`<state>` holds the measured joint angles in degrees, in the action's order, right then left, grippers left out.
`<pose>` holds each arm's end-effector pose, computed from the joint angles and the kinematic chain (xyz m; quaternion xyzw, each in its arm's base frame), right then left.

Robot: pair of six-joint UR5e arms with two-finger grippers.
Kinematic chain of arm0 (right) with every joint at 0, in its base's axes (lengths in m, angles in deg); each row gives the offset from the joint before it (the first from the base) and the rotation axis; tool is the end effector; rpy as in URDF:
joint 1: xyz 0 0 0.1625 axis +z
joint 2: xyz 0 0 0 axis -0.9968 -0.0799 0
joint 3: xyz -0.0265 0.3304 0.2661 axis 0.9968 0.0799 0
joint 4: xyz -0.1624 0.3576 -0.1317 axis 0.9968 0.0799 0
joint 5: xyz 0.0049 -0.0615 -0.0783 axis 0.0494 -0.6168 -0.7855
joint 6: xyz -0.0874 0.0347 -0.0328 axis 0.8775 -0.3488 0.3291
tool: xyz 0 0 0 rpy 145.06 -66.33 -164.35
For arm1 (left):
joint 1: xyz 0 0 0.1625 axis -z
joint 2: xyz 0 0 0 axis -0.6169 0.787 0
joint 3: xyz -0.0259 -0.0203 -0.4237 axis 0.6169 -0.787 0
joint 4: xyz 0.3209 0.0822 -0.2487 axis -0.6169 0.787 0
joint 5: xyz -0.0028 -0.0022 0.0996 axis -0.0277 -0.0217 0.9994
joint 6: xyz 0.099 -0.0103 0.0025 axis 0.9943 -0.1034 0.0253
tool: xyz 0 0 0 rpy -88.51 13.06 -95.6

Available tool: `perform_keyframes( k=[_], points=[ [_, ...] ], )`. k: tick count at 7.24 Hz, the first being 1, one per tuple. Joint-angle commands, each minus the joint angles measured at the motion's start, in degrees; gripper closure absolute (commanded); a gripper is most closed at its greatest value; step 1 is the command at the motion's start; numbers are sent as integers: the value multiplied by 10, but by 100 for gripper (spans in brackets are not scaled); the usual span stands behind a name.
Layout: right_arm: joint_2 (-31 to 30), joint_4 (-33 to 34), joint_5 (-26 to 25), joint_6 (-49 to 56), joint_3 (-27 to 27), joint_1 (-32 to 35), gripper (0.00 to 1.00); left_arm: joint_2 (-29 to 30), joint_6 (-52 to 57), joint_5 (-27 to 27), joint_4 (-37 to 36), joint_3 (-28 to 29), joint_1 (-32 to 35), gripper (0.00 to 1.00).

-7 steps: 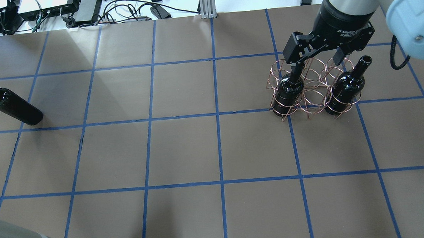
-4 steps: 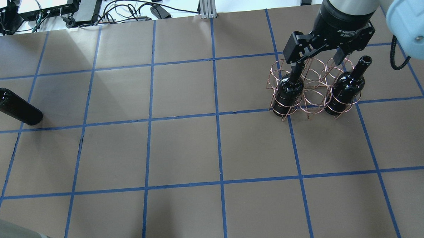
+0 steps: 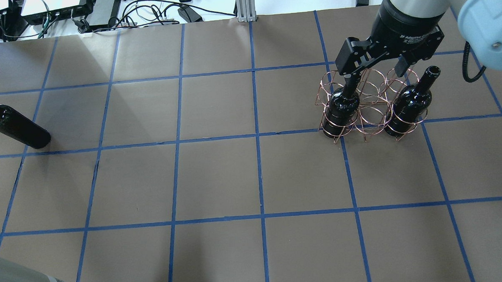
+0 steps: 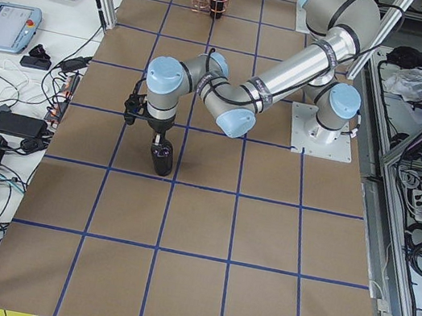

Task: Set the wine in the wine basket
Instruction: 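Lift the bottle upright with the left gripper and carry it toward the table center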

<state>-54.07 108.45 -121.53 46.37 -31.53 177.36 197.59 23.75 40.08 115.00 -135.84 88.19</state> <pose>0.1504 -0.4703 0.5123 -0.0534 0.9983 -0.0241 0.0048 0.3079 -0.5866 0.3768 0.0380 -0.9982 0.0457 0.0080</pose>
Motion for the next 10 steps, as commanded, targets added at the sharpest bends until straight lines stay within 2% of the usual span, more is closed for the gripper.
perform_keyframes(
  k=[1, 5, 8, 10],
  points=[
    [0, -1, -6, -5, 0, 0, 0, -29, -24, 1, 7, 2, 27, 100],
    [-1, 0, -9, 0, 0, -1, 0, -108, -262, -4, 27, -31, 203, 100],
    [-2, -6, -8, 2, -1, -4, 0, -170, -395, 0, 20, -110, 338, 100],
    [-2, -7, -9, 4, -1, -6, 0, -203, -441, 3, 20, -166, 414, 100]
  ],
)
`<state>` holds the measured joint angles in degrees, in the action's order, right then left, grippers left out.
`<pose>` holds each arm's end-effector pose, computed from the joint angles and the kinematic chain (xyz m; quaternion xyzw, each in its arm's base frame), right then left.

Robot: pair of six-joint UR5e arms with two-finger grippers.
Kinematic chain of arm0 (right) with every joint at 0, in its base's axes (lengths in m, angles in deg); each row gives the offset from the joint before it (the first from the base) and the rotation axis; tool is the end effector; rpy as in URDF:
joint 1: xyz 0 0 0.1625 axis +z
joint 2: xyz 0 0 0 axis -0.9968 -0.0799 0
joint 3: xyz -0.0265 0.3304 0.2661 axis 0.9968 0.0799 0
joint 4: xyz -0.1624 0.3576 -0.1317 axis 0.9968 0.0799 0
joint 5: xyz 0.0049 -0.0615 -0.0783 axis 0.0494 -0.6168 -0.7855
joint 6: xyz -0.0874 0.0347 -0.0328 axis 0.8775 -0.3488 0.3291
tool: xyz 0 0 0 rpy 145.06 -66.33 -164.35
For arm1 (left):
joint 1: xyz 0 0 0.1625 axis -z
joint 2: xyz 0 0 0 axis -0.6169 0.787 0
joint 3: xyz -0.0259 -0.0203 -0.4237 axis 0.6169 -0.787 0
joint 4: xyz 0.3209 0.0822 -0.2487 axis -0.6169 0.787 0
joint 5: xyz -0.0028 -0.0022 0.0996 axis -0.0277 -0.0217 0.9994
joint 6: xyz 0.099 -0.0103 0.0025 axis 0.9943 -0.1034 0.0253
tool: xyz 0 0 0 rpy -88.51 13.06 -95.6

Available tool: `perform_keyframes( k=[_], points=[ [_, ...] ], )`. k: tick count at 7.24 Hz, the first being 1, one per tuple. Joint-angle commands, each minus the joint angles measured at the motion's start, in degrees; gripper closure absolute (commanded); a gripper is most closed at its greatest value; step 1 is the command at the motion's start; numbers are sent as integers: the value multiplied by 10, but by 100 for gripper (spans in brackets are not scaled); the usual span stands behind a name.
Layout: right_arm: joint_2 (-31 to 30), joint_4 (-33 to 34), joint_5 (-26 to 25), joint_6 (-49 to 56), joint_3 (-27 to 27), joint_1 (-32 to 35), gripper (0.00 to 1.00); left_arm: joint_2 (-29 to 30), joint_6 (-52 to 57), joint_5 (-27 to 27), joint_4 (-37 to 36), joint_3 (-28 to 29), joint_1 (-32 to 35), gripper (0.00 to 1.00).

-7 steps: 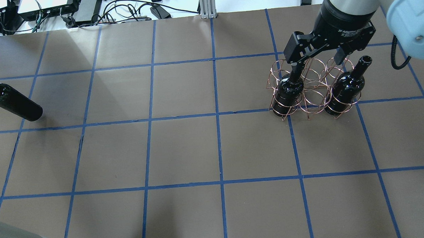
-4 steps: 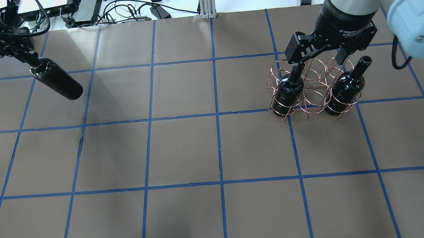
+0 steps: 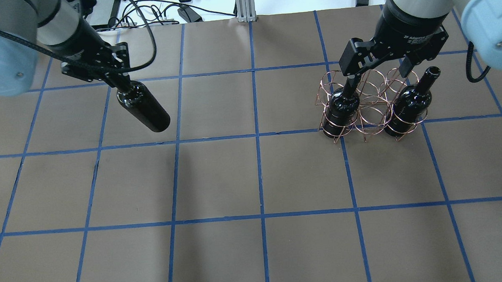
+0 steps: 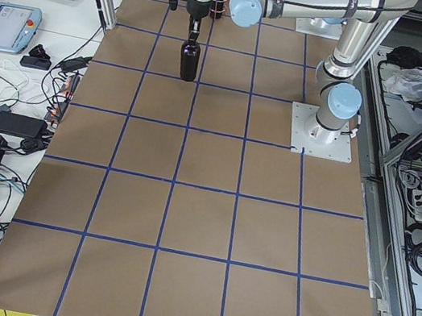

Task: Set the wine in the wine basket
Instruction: 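Lift the bottle upright with the left gripper and carry it toward the table center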

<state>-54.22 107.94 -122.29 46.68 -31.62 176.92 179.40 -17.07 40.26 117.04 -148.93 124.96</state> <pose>0.1454 -0.4696 0.5119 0.0521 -0.9984 0.0201 0.0019 -0.1108 -0.5345 0.4470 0.0724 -0.9952 0.0573 0.0338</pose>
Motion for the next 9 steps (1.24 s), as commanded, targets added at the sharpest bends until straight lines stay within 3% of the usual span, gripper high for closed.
perform_keyframes(
  k=[1, 4, 9],
  points=[
    [0, -1, -2, 3, 0, -2, 0, -38, -38, 3, -5, -61, 65, 100],
    [-2, -1, -12, 11, 0, -1, 0, -70, -41, 39, -3, -129, 90, 100],
    [0, -2, -10, 12, 0, -1, 0, -66, -36, 39, 32, -138, 94, 100]
  ],
)
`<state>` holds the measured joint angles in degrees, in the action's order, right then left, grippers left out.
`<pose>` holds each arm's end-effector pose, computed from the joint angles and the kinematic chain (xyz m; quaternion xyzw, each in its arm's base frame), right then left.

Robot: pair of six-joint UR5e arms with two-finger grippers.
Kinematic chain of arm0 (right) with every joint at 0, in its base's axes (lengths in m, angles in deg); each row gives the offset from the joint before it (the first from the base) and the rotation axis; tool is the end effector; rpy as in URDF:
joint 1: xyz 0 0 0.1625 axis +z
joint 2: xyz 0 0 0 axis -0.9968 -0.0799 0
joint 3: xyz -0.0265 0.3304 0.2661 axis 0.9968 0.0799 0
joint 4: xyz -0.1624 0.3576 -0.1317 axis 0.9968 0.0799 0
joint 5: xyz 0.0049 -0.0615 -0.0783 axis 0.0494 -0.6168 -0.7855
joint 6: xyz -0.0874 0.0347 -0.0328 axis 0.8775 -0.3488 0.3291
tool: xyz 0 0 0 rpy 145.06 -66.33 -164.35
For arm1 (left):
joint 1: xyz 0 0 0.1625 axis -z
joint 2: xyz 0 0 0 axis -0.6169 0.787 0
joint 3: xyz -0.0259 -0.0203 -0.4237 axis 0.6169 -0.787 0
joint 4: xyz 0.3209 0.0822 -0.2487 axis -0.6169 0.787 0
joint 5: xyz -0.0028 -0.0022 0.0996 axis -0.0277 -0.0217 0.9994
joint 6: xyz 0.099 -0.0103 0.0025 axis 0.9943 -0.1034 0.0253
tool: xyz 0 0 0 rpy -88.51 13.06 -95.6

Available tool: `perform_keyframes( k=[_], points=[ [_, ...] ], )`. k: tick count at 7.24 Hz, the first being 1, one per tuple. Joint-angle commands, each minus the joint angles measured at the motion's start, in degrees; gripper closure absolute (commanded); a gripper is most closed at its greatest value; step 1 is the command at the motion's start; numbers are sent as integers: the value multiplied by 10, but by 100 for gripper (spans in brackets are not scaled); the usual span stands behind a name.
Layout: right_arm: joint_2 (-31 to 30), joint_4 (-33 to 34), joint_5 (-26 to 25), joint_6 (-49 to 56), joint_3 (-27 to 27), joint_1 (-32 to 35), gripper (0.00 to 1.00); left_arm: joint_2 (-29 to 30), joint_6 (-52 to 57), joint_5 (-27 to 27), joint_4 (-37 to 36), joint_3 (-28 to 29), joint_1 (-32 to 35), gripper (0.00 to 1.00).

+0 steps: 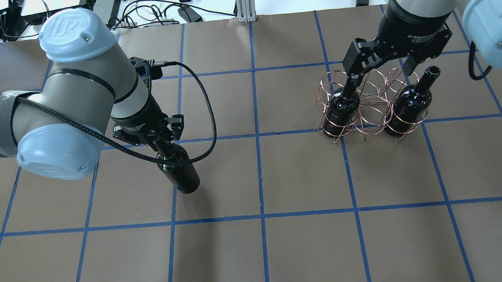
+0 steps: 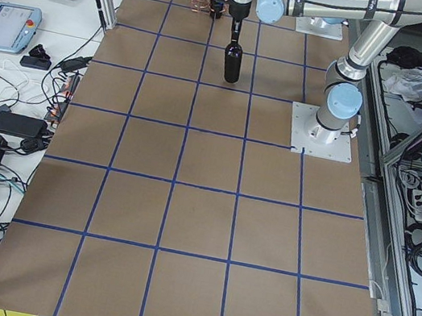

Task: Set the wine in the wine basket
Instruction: 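Stand the bottle upright on the table and open the left gripper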

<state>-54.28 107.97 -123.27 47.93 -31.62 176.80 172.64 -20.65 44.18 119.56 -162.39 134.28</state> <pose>0.1427 -0.4696 0.5124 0.0618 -0.9978 0.0205 0.0107 -0.1811 -0.4364 0.3856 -0.0244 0.9994 0.0221 0.0044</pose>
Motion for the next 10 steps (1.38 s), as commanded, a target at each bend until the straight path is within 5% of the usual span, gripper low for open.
perform_keyframes(
  k=[1, 2, 4, 5, 7, 10],
  points=[
    [-1, -2, -1, -2, 0, 2, 0, 6, -1, 0, 6, -4, 1, 100],
    [-1, -2, -1, 0, 0, 2, 0, 10, -1, 0, 6, -4, 1, 100],
    [-2, -2, -3, 1, 0, 0, 0, 10, -6, -3, 8, -4, 1, 68],
    [-2, -2, -2, 1, 0, 1, 0, 10, -5, -3, 8, -4, 1, 1],
    [-3, -2, -2, -3, -1, 2, 0, 5, 0, -3, 34, 13, 1, 0],
    [-7, -2, 9, -48, 1, 17, 0, 12, 5, 9, 141, 145, -13, 0]
  ],
)
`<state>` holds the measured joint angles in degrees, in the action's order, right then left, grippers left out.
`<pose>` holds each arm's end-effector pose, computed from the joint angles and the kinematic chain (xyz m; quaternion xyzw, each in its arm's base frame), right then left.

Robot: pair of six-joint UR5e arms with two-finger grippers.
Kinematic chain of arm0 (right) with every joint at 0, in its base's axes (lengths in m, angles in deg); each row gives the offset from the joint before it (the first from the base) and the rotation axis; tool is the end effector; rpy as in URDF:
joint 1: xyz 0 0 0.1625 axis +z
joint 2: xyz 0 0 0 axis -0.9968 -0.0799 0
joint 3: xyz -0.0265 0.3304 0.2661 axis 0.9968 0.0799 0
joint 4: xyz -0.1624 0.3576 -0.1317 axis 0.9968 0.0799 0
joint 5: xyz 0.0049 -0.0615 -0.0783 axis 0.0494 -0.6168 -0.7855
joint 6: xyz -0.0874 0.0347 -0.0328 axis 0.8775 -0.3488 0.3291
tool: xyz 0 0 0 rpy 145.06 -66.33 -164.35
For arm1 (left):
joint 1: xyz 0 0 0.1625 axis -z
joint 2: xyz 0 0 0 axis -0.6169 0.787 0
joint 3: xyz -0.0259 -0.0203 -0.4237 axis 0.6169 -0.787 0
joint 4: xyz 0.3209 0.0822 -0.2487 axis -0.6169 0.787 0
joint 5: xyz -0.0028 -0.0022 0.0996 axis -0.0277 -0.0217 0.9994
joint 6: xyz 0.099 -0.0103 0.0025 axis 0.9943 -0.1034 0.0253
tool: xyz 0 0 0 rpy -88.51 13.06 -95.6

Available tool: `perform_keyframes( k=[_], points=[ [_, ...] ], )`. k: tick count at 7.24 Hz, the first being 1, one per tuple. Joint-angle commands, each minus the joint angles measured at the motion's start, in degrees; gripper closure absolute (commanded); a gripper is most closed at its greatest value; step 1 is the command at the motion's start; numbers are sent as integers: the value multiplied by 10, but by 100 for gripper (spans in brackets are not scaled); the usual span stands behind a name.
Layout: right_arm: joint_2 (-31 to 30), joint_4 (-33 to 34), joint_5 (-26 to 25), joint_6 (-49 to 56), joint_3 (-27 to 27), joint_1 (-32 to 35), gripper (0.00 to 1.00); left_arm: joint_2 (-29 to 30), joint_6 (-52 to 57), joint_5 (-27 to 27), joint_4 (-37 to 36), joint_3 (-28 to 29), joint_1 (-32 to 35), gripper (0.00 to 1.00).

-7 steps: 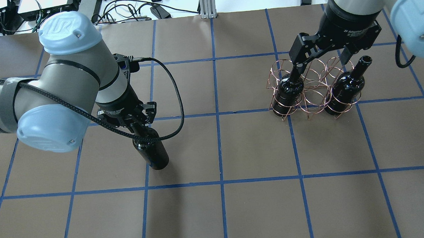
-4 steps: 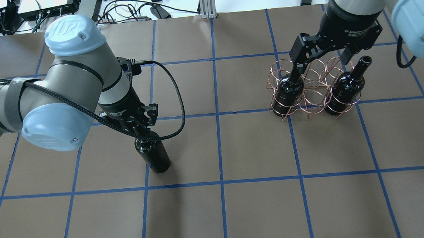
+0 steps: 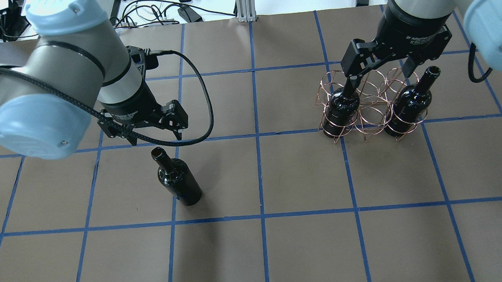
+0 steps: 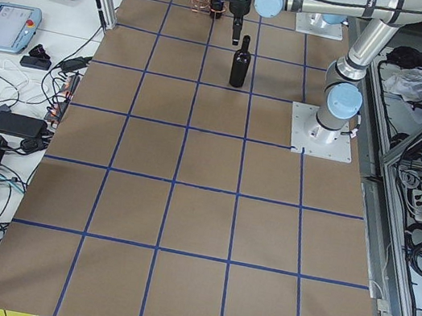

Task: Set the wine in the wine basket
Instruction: 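Stand the bottle upright on the table and open the left gripper, then reach the right gripper across to the standing bottle while the left arm withdraws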

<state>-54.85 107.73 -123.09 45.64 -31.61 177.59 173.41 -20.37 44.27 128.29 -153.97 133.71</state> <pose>0.1494 -0.4637 0.5168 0.0487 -0.9985 0.0238 0.0086 -0.1779 -0.4514 0.4355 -0.0269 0.9991 0.0313 0.0062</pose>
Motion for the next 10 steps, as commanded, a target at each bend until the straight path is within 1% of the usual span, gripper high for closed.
perform_keyframes(
  k=[1, 2, 3, 4, 5, 6, 7, 8, 9, 10],
  points=[
    [1, 1, 8, -73, 1, 40, 0, 14, 4, 59, 50, 96, -21, 0],
    [5, 4, 7, -131, 1, 83, 0, 25, 33, 73, 38, 107, -60, 0],
    [12, 7, 9, -189, 2, 119, 0, 29, 109, 72, 12, 108, -111, 0],
    [24, 10, 21, -224, 12, 148, 0, 34, 165, 72, -8, 108, -160, 0],
    [39, 11, 22, -263, 30, 186, 0, 41, 191, 74, -16, 105, -208, 0],
    [71, 10, 23, -326, 60, 223, 0, 45, 220, 70, -24, 105, -247, 0],
    [100, 16, 22, -391, 87, 278, 0, 50, 253, 70, -38, 105, -270, 0],
    [125, 35, 22, -449, 96, 322, 0, 49, 271, 70, -38, 100, -291, 0],
    [146, 72, 29, -479, 97, 349, 0, 57, 294, 67, -39, 96, -320, 0],
    [156, 80, 47, -503, 97, 364, 1, 58, 311, 36, -39, 96, -337, 0]
  ],
)
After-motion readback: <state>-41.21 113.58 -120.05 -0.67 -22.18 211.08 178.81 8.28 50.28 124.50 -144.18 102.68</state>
